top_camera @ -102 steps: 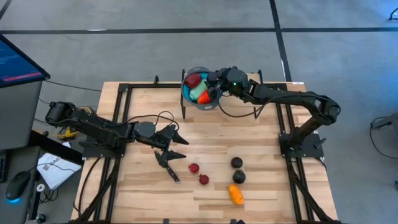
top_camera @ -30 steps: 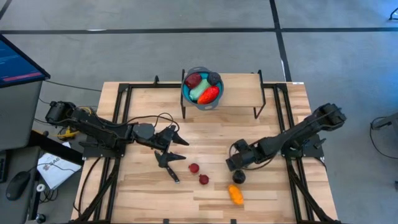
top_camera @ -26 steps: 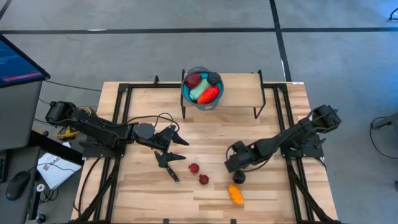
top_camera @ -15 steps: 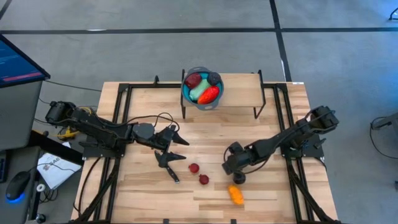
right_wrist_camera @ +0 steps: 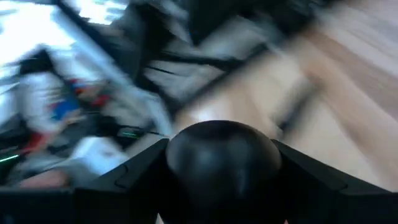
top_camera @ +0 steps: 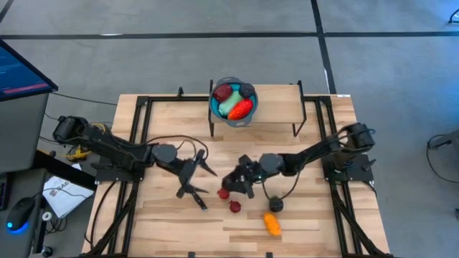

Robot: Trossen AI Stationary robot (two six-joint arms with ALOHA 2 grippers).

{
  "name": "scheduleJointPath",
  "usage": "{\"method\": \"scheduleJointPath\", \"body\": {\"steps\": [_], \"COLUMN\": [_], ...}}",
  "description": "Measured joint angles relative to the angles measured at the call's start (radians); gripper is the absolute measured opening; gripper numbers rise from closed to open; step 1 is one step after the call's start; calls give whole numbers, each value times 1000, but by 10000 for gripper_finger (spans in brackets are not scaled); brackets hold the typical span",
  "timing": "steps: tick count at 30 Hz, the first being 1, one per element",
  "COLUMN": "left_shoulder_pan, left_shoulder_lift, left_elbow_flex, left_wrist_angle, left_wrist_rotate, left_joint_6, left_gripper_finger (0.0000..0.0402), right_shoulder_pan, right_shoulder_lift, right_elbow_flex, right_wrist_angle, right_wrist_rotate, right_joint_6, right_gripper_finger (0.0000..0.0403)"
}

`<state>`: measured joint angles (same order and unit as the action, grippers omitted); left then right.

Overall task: Pick & Place Fruit
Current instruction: Put the black plum into the blue strainer bowl on the shelf

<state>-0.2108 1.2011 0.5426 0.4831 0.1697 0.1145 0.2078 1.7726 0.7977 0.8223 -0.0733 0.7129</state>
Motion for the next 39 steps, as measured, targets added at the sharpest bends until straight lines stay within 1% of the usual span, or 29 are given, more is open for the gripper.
{"method": "scheduleJointPath", "body": {"steps": [2, 4, 6, 8, 13, 17, 22, 26, 35, 39], "left_shoulder_pan": [-26, -38, -38, -37, -32, -31, -31, -31, -31, -31], "left_shoulder_lift": [0, 0, 0, 9, 46, 99, 154, 169, 168, 168], "left_elbow_flex": [0, 0, 0, 1, 2, 1, 1, 1, 1, 0], "left_wrist_angle": [3, 7, 6, 10, 7, 11, 13, 24, 43, 41], "left_wrist_rotate": [23, 48, 75, 69, 47, 46, 45, 45, 45, 45], "left_joint_6": [72, 89, 55, 34, 71, 96, 100, 102, 99, 99], "left_gripper_finger": [305, 307, 314, 325, 345, 346, 335, 320, 252, 245], "right_shoulder_pan": [-23, -44, -59, -70, -89, -100, -113, -120, -122, -121], "right_shoulder_lift": [49, 98, 139, 187, 287, 338, 362, 362, 360, 358], "right_elbow_flex": [0, 8, 29, 69, 174, 256, 320, 335, 341, 342], "right_wrist_angle": [140, 222, 229, 228, 225, 224, 215, 187, 164, 145], "right_wrist_rotate": [-107, -189, -241, -280, -392, -456, -502, -507, -506, -506], "right_joint_6": [-57, -69, -69, -69, -69, -70, -84, -92, -92, -88], "right_gripper_finger": [245, 245, 245, 245, 245, 245, 245, 245, 245, 245]}}
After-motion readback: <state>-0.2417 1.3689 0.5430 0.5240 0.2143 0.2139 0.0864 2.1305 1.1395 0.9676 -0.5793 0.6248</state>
